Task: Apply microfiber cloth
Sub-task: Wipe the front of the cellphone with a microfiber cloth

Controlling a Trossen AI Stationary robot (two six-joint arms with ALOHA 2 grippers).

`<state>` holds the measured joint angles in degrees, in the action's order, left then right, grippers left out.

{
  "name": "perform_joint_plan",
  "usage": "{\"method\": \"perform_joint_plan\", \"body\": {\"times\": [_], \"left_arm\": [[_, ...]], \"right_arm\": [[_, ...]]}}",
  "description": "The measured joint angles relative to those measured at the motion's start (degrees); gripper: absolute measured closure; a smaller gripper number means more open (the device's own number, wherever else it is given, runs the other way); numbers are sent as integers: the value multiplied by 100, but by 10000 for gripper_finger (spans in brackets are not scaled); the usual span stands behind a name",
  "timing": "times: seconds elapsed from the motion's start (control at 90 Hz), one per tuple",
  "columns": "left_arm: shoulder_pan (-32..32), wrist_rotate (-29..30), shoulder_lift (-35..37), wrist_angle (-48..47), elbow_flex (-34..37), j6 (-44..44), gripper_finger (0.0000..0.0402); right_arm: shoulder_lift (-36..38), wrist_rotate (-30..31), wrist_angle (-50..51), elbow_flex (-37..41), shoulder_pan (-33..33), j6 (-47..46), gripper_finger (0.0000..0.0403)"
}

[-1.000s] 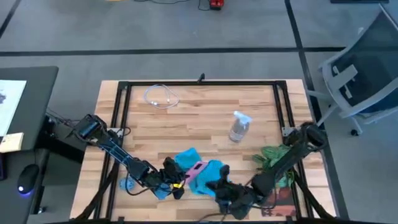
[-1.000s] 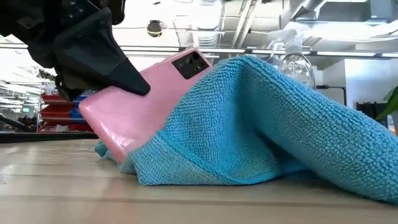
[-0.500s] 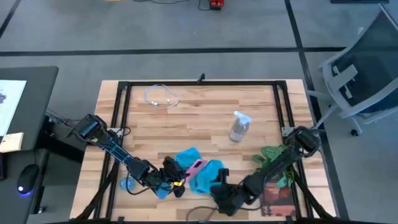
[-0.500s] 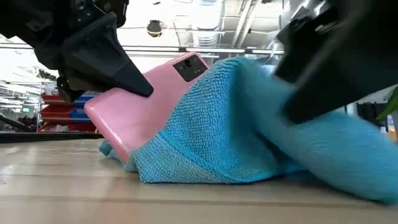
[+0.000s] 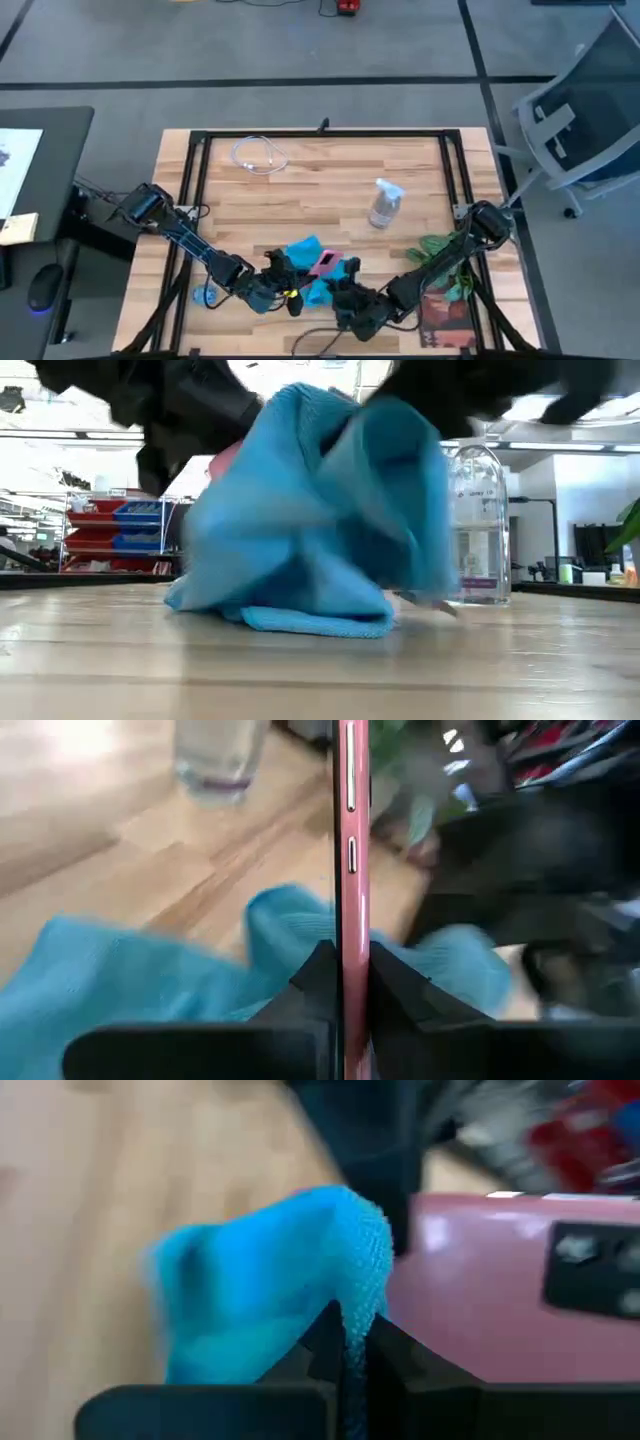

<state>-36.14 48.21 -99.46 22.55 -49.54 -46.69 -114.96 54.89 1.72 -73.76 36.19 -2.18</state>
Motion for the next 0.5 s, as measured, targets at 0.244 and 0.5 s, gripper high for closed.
{"method": "perform_joint_plan", "body": {"times": [0.244,0.5], "left_arm": [[161,-27,-2,962,11,884,391],[135,24,-2,1123,9,913,392]], "right_arm": [[-48,150,-600,-7,-115,702,402],[84,1225,391,-9,53,635,403]]}}
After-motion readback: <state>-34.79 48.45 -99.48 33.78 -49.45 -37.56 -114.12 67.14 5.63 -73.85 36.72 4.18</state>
